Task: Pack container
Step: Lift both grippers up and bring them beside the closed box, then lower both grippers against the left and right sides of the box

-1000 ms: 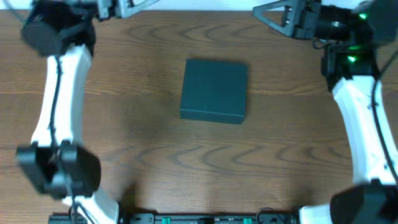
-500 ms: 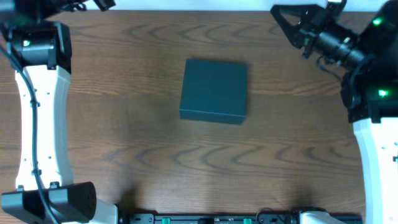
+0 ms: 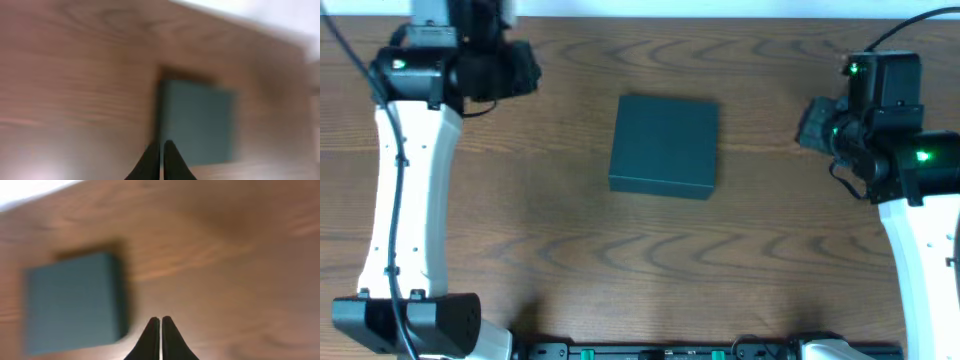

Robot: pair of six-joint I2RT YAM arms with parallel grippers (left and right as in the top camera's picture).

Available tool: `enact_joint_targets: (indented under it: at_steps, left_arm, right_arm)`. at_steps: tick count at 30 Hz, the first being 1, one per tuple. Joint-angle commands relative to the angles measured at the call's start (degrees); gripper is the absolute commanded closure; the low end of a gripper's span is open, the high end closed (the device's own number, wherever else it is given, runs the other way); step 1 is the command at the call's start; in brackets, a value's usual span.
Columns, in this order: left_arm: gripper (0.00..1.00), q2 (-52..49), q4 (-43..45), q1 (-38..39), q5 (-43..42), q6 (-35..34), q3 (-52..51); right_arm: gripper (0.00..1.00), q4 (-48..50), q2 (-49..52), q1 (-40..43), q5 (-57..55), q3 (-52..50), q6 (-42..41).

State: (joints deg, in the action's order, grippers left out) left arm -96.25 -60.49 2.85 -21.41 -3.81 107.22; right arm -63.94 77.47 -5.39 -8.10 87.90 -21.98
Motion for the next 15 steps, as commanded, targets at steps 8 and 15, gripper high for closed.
enact_joint_targets:
  at_steps: [8,15]
  left_arm:
    - [0.94,-6.56,-1.57,1.4,12.52,18.12,-7.21]
    - [0.94,-17.09,0.81,1.03,6.71,14.47,-9.68]
  right_arm:
    - [0.98,-1.03,7.85,-0.68,-10.45,-8.15,-1.75]
    - [0.98,6.71,15.98,-0.7,3.93,-12.52,-2.34]
